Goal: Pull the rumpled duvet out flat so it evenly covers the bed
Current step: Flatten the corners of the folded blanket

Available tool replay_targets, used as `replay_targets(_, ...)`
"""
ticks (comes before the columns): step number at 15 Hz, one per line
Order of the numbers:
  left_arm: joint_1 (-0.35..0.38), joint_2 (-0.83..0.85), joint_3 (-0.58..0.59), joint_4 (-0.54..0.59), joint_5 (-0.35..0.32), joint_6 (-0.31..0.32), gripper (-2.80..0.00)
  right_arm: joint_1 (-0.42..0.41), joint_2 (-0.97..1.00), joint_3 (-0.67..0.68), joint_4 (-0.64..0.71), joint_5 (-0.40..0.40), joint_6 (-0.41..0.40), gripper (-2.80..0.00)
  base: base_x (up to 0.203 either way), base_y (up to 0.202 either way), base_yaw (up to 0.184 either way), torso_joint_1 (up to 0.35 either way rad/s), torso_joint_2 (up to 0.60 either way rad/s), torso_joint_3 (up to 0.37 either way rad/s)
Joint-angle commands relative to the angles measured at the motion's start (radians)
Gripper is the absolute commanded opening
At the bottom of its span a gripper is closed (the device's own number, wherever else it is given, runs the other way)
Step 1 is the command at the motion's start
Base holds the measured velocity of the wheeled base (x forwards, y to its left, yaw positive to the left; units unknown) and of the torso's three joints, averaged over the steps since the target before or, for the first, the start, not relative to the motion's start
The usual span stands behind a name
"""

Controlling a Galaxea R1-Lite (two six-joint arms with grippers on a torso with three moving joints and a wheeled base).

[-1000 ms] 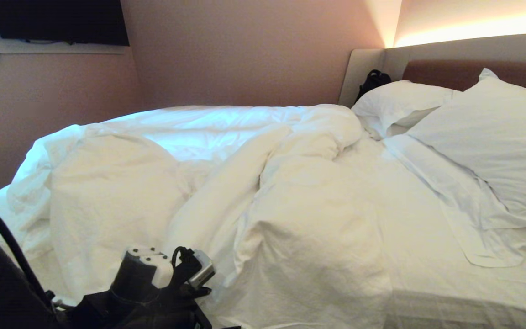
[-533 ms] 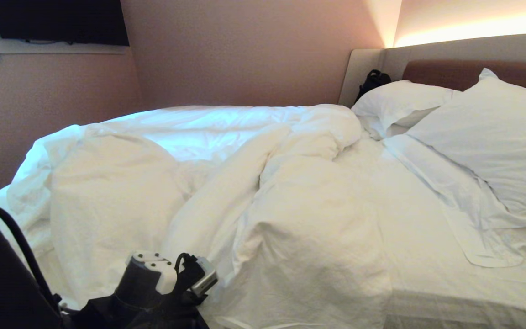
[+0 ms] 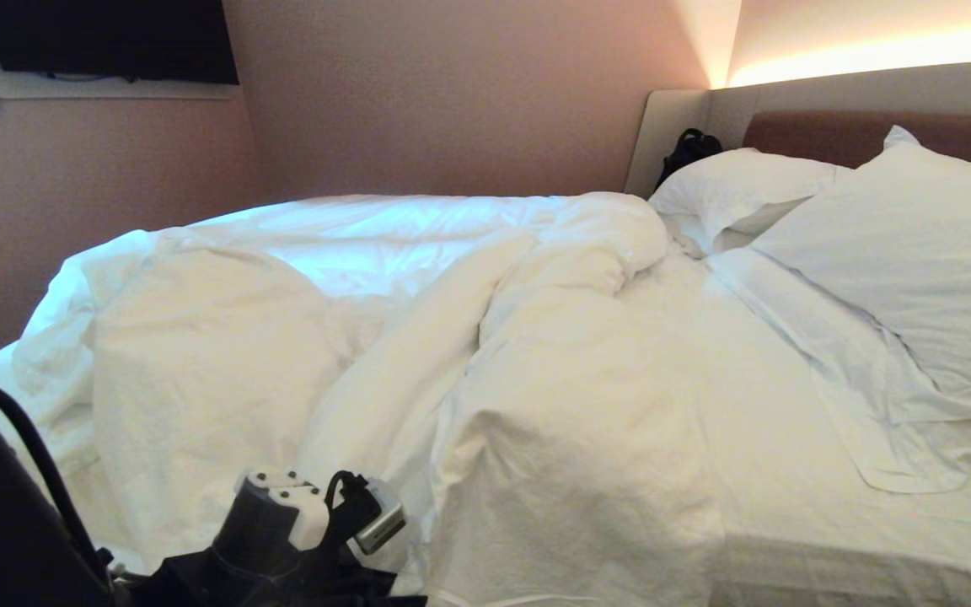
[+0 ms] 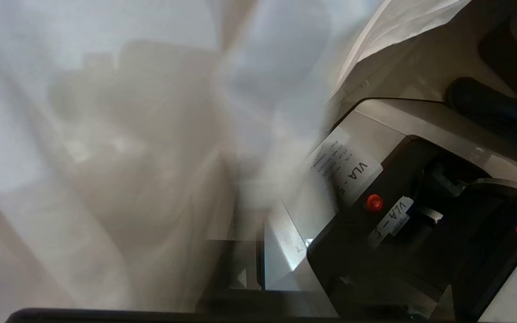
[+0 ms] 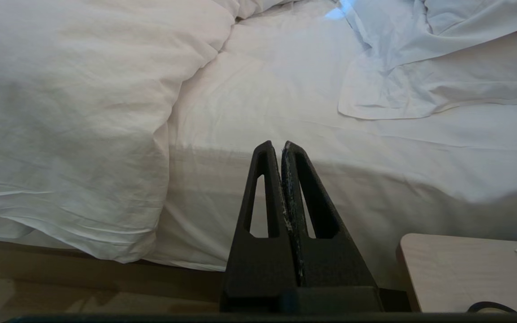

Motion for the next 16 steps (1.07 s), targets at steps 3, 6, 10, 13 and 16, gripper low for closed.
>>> replay_targets(3,-0.002,0.003,-0.001,-0.005,-0.002,-0.001,-2.8,0.0,0.0,0.0,0.0,0.0,0.0,-2.8,0.0,0.0,0.0,0.0,0.0,0.0)
replay_targets(6,-0.002,-0.029,-0.032,-0.024,-0.002,-0.021,-2.8,0.0,0.0,0.0,0.0,0.0,0.0,-2.8,0.0,0.0,0.0,0.0,0.0,0.0)
replay_targets(10,-0.045,-0.114,-0.144,0.006,0.008,-0.139,-2.8,0.0,0.0,0.0,0.0,0.0,-0.002,-2.8,0.0,0.0,0.0,0.0,0.0,0.0)
replay_targets(13,-0.081,-0.171,-0.306,0.186,0.013,-0.191,-2.8,0.0,0.0,0.0,0.0,0.0,-0.006,-2.8,0.0,0.0,0.0,0.0,0.0,0.0)
replay_targets(16,-0.119,-0.193,-0.452,0.335,0.017,-0.205,-2.8,0.0,0.0,0.0,0.001,0.0,-0.008,-2.8,0.0,0.0,0.0,0.0,0.0,0.0)
